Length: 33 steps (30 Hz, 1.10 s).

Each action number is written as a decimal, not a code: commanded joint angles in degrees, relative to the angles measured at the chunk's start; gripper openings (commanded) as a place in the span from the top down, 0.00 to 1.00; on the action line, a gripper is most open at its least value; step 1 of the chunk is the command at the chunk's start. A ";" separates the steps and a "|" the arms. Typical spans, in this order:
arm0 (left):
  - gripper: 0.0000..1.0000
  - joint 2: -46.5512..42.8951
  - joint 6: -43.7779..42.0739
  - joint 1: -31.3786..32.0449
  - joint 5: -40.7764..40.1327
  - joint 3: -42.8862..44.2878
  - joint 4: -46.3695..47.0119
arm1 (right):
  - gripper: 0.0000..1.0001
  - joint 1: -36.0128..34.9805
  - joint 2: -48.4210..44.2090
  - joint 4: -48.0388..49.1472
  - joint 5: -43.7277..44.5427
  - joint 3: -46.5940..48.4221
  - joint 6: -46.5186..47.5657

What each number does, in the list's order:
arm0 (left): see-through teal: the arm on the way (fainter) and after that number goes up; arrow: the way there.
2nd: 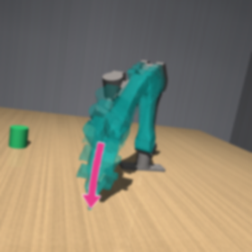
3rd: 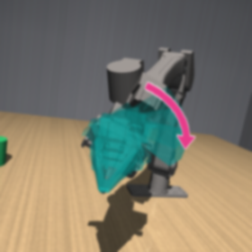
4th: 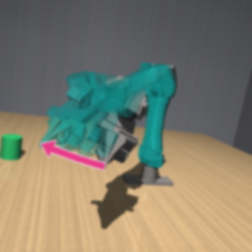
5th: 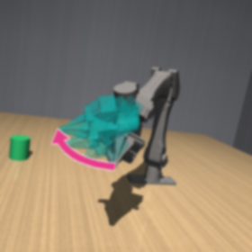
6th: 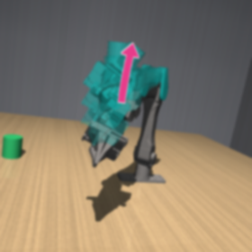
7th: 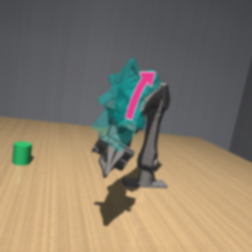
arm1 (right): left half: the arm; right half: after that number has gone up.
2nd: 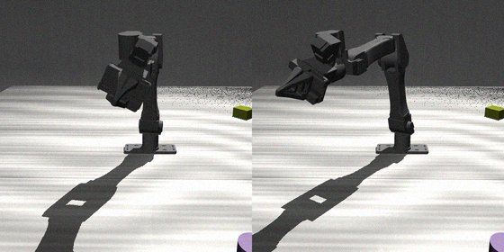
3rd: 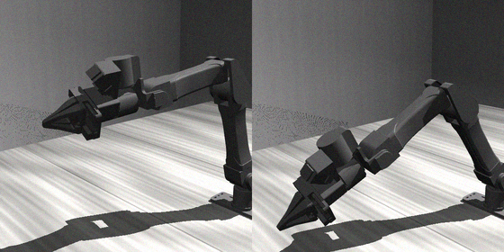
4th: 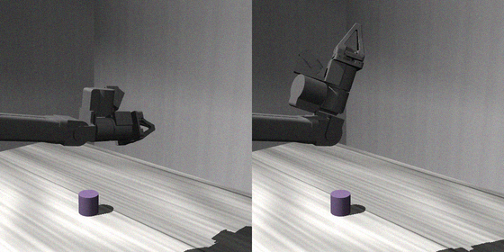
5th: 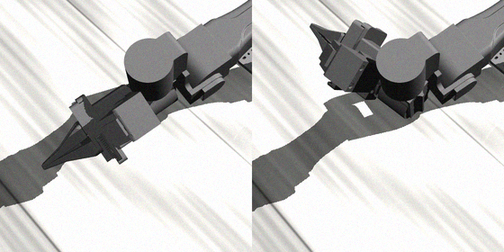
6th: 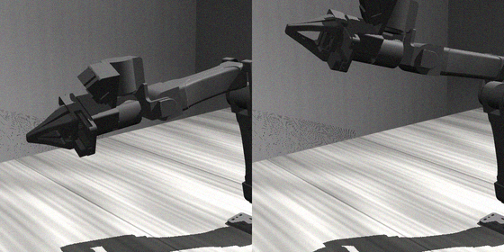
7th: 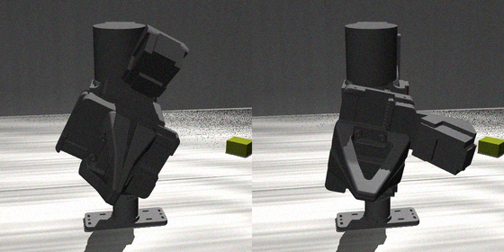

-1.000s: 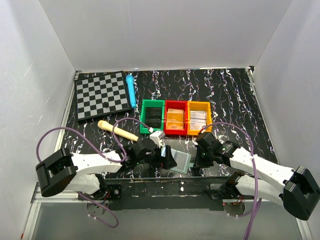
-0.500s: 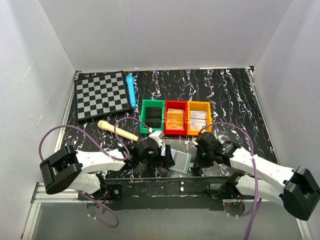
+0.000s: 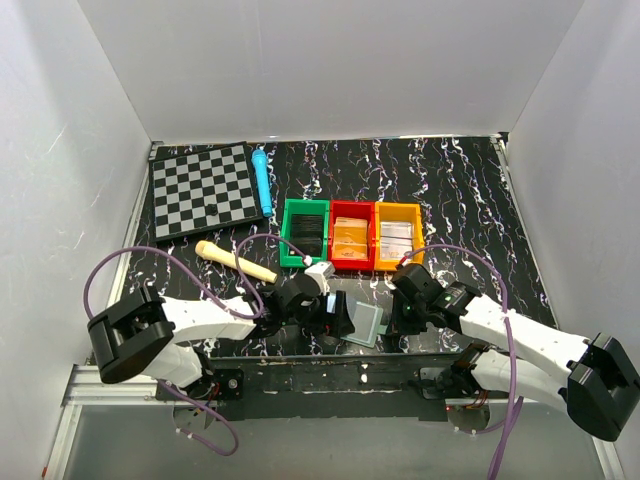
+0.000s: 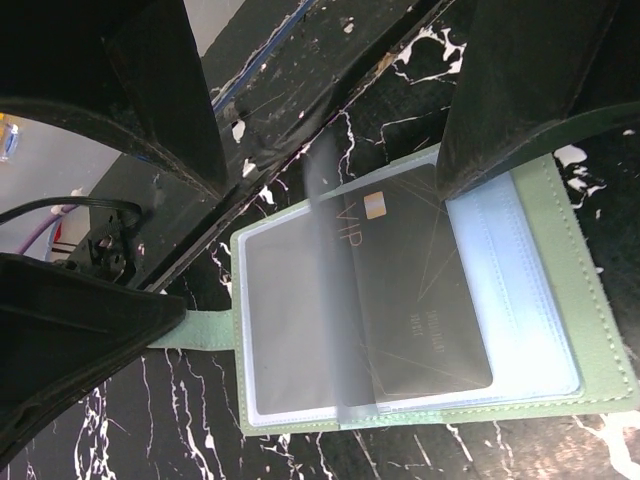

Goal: Take the credit cards out of the card holder
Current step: Remove the credit card from the card holder.

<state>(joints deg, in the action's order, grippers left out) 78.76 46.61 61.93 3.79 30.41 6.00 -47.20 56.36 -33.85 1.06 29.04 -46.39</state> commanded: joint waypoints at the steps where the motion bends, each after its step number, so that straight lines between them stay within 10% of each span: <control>1: 0.15 1.65 -1.52 -0.23 2.97 2.10 1.91 | 0.99 0.27 -0.02 1.41 -0.53 1.11 0.16; 17: 0.16 -0.88 -2.14 -0.32 2.10 1.67 2.27 | 0.99 0.35 -0.81 -0.78 1.04 1.72 0.42; 23: 0.15 -5.36 -1.08 -0.49 -1.94 -0.09 -0.20 | 0.58 0.35 -4.05 -6.57 4.65 4.18 0.86; 33: 0.17 -12.84 0.50 -6.99 -2.83 -4.04 -2.66 | 0.64 0.18 -5.56 -3.00 -0.25 9.46 3.33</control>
<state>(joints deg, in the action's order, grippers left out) 68.60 45.95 58.48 2.59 29.10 4.93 -46.94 50.57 -41.36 4.84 37.32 -44.21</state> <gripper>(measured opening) 0.842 0.396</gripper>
